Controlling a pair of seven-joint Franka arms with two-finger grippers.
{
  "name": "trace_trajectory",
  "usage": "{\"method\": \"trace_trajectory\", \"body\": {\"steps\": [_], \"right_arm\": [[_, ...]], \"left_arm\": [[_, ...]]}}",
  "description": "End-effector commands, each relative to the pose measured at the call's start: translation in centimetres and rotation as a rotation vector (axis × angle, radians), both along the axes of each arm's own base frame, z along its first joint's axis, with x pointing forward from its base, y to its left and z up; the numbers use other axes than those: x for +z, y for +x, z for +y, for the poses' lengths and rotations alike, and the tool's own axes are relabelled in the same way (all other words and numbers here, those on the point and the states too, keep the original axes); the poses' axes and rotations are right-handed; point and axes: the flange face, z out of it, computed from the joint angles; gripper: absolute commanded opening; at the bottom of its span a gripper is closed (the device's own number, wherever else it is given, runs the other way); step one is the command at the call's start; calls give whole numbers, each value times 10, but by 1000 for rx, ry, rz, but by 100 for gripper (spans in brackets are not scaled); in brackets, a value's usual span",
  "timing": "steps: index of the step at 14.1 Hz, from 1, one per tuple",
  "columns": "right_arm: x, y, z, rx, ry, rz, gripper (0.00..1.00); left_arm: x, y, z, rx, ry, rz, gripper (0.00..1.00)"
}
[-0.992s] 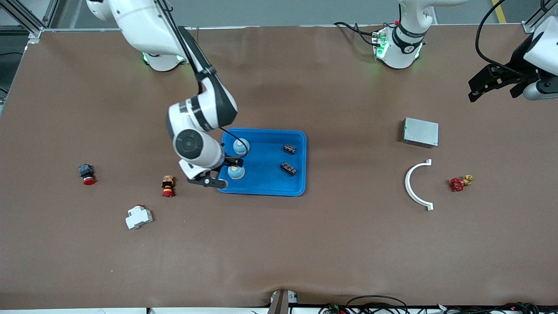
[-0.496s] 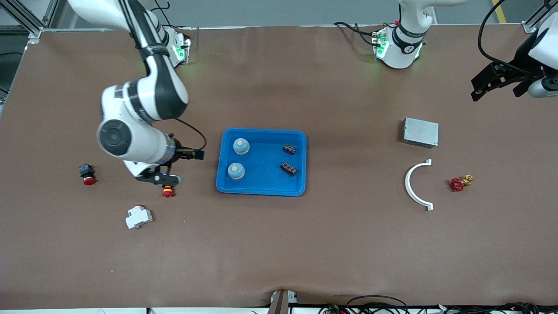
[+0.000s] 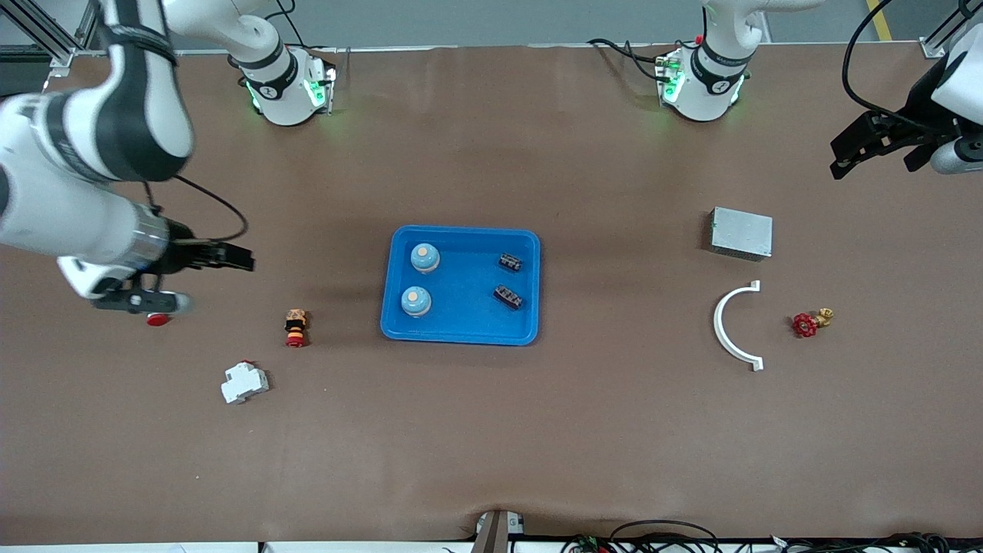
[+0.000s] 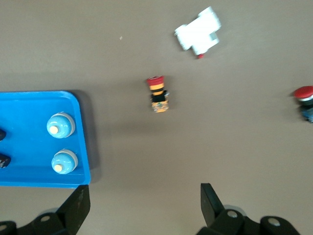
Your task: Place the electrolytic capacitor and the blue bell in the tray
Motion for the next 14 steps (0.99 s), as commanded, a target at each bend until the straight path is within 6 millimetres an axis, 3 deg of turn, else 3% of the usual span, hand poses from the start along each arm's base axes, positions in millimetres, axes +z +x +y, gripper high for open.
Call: {"method": "trace_trajectory", "body": {"steps": [1,3,5,8,14], "right_arm": [[17,-8,-30,-18,5,-25,100],[21,-6,-40,-26,-30,-40,100],[39,-2,-57,-51,-60,-72,100],[49,3,-64,-63,-66,-101,100],[47,3,-46,-32,-60,-96,100]], "left_arm": [[2,1,0,-26,-11,-1,100],[-2,4,-1,-27,-16,0,100],[-3,5,1,-23,-24,2,100],[-3,7,-1,-25,-24,-12,100],[0,6,0,-25,-24,-13,100]]}}
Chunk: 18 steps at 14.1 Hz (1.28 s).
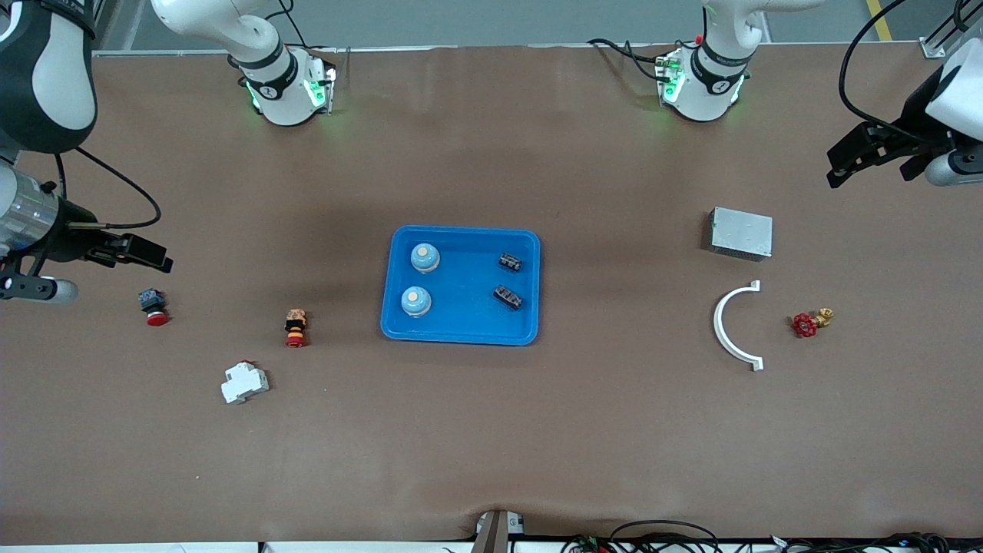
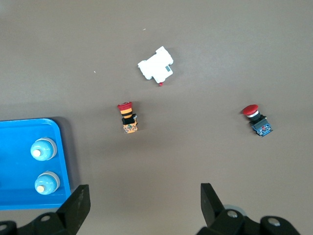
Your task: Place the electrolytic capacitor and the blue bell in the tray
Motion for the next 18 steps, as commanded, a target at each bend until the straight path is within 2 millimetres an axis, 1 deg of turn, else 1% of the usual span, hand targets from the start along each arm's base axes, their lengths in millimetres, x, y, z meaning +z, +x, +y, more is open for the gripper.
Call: {"method": "trace_trajectory", "body": {"steps": [1,2,4,7,10,11,12,18], "right_arm": [[5,0,7,12,-6,-3,100],[4,0,4,7,-6,0,100],[8,1,-12,-20,-7,-12,100],[5,3,-16,-19,7,-8,100],[5,8,-12,2,36,-12,100],[7,8,-16,-2,43,-15,100],[6,8,-16,1,50,-14,100],[7,11,-11,20,60,-17,100]], "left_arm": [[6,-1,1,-23,-22,-10,100],[7,-2,-1,-27,-21,-12,100],[8,-2,-3,-30,-21,-13,100],[9,-4,-1,-29,-22,-12,100],[9,-5,-1,-29,-22,-9,100],[9,-4,-1,-27,-22,-9,100],[7,-5,-2,-29,-21,-4,100],[5,-6,-2,-28,-20,11,100]]}}
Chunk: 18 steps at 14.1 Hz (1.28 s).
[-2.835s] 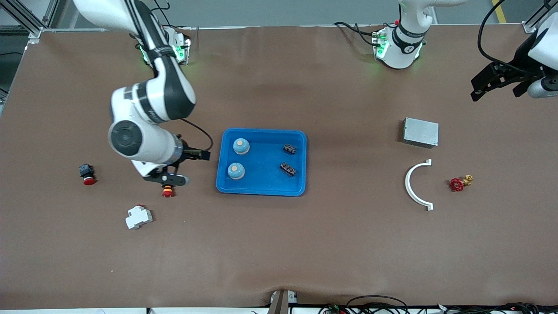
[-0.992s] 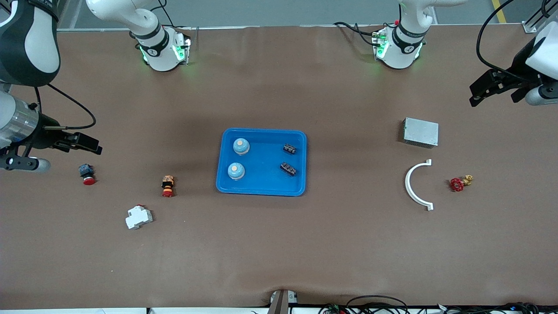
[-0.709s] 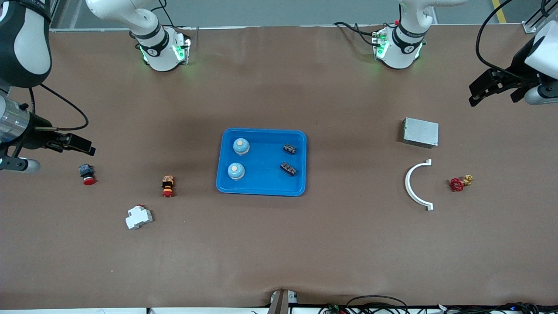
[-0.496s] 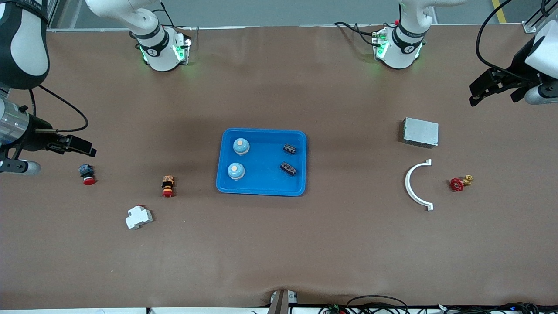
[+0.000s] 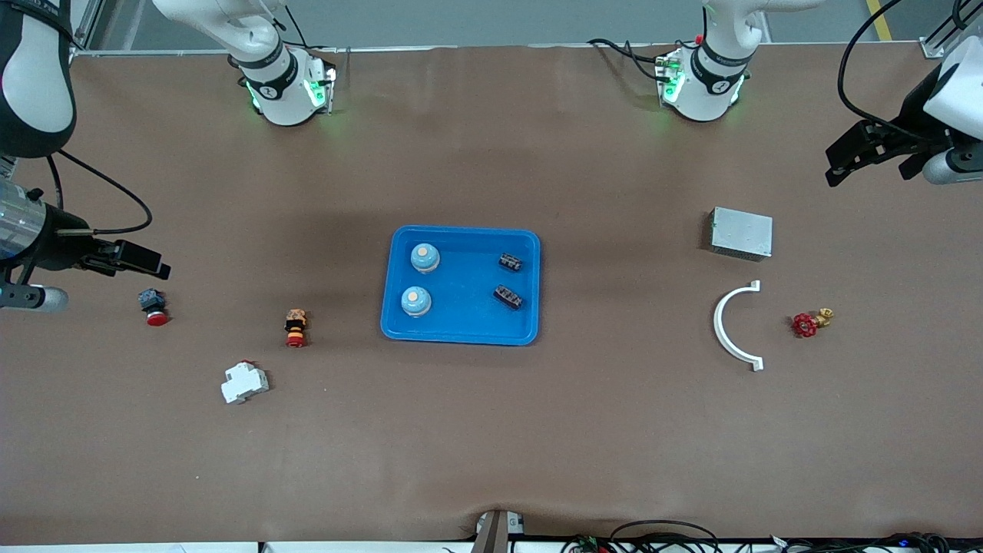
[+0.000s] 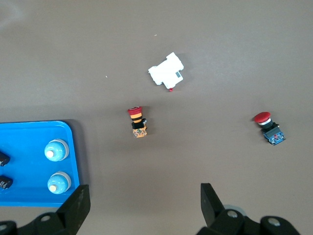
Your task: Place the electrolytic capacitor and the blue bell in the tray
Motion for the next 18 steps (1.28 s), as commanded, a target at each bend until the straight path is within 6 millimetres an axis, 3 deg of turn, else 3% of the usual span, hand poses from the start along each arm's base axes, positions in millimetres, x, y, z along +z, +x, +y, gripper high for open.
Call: {"method": "trace_trajectory", "body": {"steps": [1,14,18], "right_arm": [[6,0,0,9,3,-4,100],[5,2,22,71,-25,-5,100],[1,4,17,71,-46,0,100]], "left_arm": [[4,-7,1,-24,-19,16,100],[9,-16,-8,-33,-15,38,100],[7,-15,-7,-27,-15,40,100]]}}
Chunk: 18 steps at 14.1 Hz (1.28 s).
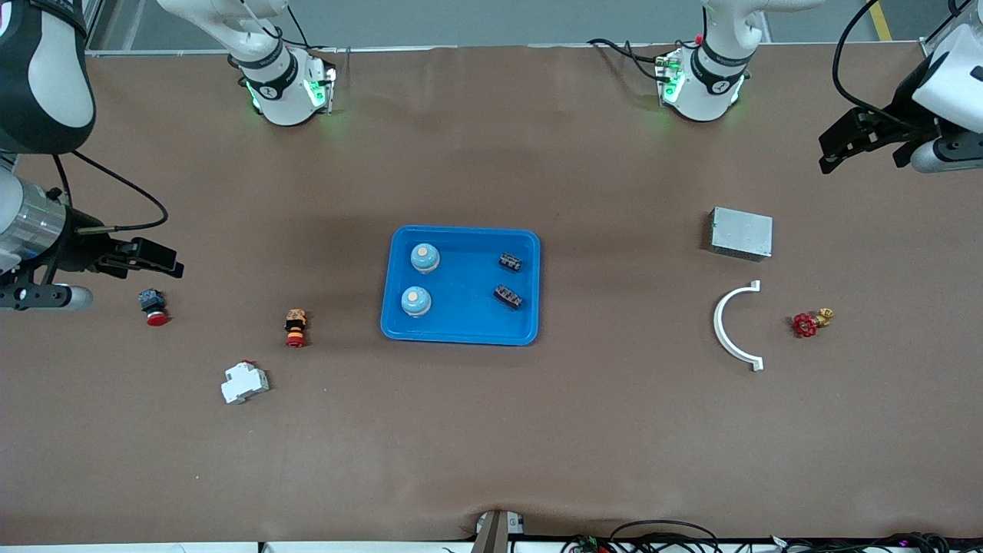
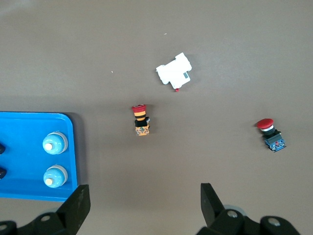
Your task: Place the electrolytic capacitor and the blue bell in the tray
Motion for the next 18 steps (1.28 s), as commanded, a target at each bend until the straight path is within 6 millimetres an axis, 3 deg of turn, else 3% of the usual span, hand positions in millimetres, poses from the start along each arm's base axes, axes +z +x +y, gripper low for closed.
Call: {"method": "trace_trajectory", "body": {"steps": [1,7,12,14,18], "right_arm": [[5,2,-6,-4,-15,-6,100],[3,1,-9,-11,-11,0,100],[3,-13,-11,-14,-12,8,100],[15,-21,-20,-27,-16,-12,100],[59,-34,-31,-60,-28,-196,100]], "left_arm": [[5,-5,0,-18,-21,6,100],[11,-4,0,-24,-24,-8,100],[14,-4,-1,-25,-27,-13,100],[14,-4,0,-23,-27,-13,100],[11,-1,1,-20,-29,-15,100]]}}
